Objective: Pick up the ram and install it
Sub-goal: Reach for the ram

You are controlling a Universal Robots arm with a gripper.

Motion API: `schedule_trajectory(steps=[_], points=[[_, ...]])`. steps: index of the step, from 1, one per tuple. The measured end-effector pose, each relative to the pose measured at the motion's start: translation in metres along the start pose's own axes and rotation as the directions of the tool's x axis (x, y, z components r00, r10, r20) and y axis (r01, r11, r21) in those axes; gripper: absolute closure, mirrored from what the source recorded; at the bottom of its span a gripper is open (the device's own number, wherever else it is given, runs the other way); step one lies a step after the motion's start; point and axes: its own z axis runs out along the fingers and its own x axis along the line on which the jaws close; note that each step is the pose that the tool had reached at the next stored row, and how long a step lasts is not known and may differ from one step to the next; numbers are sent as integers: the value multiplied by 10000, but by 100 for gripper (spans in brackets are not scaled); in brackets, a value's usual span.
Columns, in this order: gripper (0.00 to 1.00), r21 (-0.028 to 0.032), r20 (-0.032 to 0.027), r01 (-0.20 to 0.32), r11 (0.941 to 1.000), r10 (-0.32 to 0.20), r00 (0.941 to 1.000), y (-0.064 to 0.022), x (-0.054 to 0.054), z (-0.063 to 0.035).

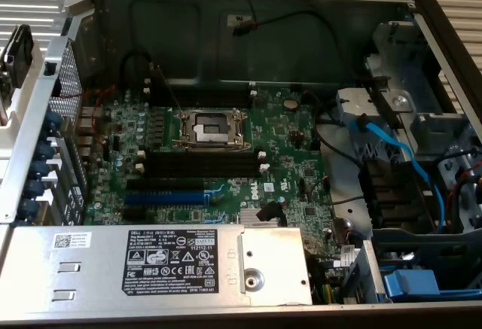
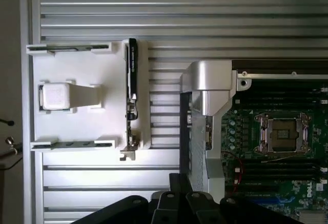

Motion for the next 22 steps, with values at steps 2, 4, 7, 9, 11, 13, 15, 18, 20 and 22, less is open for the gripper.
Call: schedule_trajectory(steps=[2,4,7,9,11,13,15,18,20,22], points=[[90,0,0,1,10000,-1,10000,0,92,14],[90,0,0,0,10000,0,10000,2,180,31],[90,0,6,1,10000,-1,10000,2,320,57],[90,0,9,0,10000,0,10000,3,411,71],[90,-1,11,0,10000,0,10000,3,500,83],[90,-4,12,0,10000,0,10000,4,590,88],[90,-14,12,0,10000,0,10000,4,684,88],[90,-20,13,0,10000,0,10000,8,807,85],[90,-24,30,-1,10000,1,10000,15,876,84],[90,-26,58,-1,10000,1,10000,21,941,82]])
